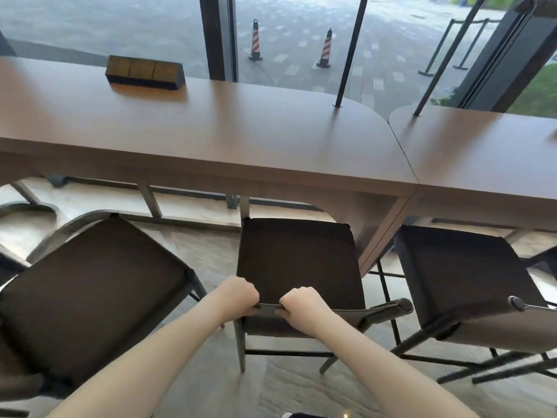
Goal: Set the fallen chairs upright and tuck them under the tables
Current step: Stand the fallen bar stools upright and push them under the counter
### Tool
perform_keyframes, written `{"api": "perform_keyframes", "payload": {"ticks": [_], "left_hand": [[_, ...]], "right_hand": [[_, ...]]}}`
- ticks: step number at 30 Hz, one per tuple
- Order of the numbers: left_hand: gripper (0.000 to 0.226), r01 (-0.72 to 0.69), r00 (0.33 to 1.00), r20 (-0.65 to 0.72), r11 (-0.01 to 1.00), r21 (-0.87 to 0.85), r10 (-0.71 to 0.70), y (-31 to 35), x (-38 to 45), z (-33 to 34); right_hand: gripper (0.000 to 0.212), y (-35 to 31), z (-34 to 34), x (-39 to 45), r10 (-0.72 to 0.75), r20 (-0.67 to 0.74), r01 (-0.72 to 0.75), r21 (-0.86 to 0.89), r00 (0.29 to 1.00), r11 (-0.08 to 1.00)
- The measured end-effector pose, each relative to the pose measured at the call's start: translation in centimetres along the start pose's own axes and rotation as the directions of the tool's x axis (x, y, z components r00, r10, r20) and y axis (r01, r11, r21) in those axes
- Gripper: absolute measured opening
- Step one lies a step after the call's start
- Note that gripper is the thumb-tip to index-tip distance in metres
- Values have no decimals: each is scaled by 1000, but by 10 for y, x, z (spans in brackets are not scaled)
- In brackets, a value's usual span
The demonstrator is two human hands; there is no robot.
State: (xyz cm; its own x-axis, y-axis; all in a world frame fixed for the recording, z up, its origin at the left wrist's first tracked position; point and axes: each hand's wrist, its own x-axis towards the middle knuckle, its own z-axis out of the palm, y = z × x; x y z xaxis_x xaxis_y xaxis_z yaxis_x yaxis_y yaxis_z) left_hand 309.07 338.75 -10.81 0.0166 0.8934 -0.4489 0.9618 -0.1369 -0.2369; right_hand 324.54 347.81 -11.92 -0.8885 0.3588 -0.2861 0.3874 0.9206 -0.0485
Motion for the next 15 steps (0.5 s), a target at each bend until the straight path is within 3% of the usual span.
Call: {"api": "perform_keyframes", "payload": {"ticks": [9, 15], "left_hand": [[30, 22, 1000, 9, 1000, 18, -23, -23, -3, 8], [35, 52, 998, -39, 998, -26, -53, -24, -2, 18]], "right_hand": [[32, -14, -2, 21, 1, -4, -1, -20, 1000, 1000], [36, -8, 6, 15, 60, -28, -56, 114, 998, 992]]}}
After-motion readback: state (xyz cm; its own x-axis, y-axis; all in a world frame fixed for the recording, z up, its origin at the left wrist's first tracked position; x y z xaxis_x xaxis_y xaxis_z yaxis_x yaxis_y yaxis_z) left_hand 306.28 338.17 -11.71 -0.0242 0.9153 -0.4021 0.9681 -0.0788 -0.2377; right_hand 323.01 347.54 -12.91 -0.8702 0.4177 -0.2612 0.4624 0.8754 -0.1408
